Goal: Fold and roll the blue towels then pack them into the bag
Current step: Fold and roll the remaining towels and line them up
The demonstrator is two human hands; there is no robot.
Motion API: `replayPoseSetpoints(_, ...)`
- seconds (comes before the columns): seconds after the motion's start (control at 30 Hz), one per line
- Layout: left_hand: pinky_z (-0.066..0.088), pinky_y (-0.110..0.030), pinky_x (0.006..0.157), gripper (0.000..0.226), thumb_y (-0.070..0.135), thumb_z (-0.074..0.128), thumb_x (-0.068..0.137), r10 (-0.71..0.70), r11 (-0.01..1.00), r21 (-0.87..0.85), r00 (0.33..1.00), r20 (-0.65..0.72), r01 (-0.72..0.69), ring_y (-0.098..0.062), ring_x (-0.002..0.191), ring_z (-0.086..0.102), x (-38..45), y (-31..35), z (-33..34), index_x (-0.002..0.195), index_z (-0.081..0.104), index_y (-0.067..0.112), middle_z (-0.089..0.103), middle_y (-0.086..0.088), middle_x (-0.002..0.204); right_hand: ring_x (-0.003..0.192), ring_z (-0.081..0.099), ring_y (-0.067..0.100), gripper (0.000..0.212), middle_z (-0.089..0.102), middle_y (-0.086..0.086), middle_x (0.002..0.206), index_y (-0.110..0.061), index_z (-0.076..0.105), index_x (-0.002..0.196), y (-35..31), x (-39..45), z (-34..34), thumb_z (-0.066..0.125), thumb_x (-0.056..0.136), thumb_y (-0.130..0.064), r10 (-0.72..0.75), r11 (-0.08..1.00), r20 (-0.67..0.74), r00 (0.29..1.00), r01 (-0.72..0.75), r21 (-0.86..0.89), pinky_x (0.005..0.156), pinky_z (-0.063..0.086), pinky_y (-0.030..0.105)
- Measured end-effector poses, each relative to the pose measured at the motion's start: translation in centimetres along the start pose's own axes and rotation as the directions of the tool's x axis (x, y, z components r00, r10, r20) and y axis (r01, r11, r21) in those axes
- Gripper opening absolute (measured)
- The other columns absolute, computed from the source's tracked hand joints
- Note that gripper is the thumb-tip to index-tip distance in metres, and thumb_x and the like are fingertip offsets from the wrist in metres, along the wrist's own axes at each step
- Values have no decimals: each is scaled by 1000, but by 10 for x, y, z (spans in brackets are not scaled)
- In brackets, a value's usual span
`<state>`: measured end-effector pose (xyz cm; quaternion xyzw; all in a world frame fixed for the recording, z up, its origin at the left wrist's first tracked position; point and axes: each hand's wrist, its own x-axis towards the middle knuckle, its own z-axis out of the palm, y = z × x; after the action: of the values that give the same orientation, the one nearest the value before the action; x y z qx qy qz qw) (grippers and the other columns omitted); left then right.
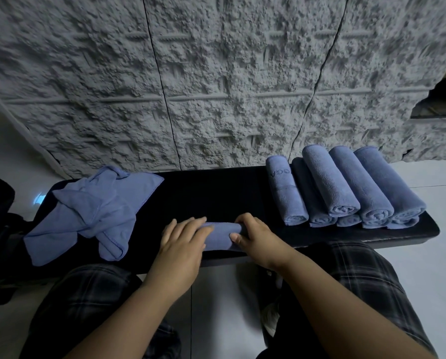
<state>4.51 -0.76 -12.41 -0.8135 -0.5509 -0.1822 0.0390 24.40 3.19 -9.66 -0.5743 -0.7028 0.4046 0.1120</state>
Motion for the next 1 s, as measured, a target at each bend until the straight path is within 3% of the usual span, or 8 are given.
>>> replayPoseSetpoints(0.13, 17, -46, 108, 75, 34, 77, 69, 8, 993, 117, 997, 78, -18, -21, 132, 40, 0, 9, 0, 136, 47, 19, 47, 2, 142, 116, 43, 25, 36, 41, 9, 125, -16, 44, 130, -6, 3, 6, 43, 99, -35, 61, 998, -121, 991, -63, -7, 97, 37, 33)
replayPoseSetpoints(0.23, 18, -47, 107, 88, 41, 78, 64, 22, 986, 160, 991, 130, -43, -20, 133, 34, 10, 3, 2, 140, 41, 18, 45, 2, 144, 120, 39, 26, 37, 42, 6, 131, -18, 46, 129, -12, 8, 12, 32, 100, -37, 47, 944, -260, 965, -128, -305, 98, 33, 37)
replayPoseSetpoints(0.3, 19, -48, 106, 90, 41, 79, 59, 38, 982, 175, 985, 170, -68, -20, 133, 36, 17, -2, 4, 139, 43, 17, 45, 2, 143, 121, 49, 27, 40, 55, 4, 126, -14, 58, 119, -22, 10, 16, 30, 94, -29, -120, 874, -343, 932, -65, -482, 97, 40, 38)
replayPoseSetpoints(0.4, 20, -49, 106, 83, 43, 76, 58, 62, 980, 172, 977, 205, -99, -19, 134, 32, 22, -9, 7, 132, 52, 15, 45, 2, 143, 117, 58, 26, 59, 66, 8, 117, -5, 66, 114, -40, 13, 25, 25, 77, -27, -210, 838, -282, 936, 23, -546, 100, 44, 39)
replayPoseSetpoints(0.53, 18, -48, 108, 67, 46, 38, 75, 32, 990, 129, 979, 201, -59, -18, 135, 30, 20, -9, 9, 134, 51, 16, 45, 2, 144, 117, 59, 30, 69, 65, 15, 119, 1, 64, 118, -39, 11, 44, 33, 71, -38, -134, 794, -193, 972, -11, -608, 102, 43, 43)
replayPoseSetpoints(0.73, 9, -41, 112, 70, 33, 38, 75, -27, 1000, -9, 969, 248, 30, -12, 138, 25, 15, -14, 11, 144, 31, 20, 36, 5, 149, 130, 47, 26, 72, 55, 12, 135, -3, 55, 130, -19, 20, 40, 36, 75, -45, -198, 822, -129, 972, 93, -562, 111, 25, 43)
replayPoseSetpoints(0.83, 8, -31, 112, 66, 29, 39, 79, -22, 987, -150, 963, 269, 64, -9, 136, 26, 20, -24, 10, 144, 30, 20, 36, 6, 148, 144, 20, 18, 82, 30, 4, 154, -10, 29, 147, -11, 26, 28, 18, 79, -53, -265, 889, -115, 957, 197, -413, 114, -5, 25)
replayPoseSetpoints(1.0, 4, -4, 107, 72, 6, 62, 87, -93, 905, -377, 955, 281, 199, 9, 136, 8, 13, -46, 3, 142, 22, 30, 25, 16, 147, 145, 9, 10, 84, 18, -6, 158, -19, 17, 151, -7, 30, 21, 0, 77, -55, -273, 903, -79, 959, 227, -364, 103, -18, 10)
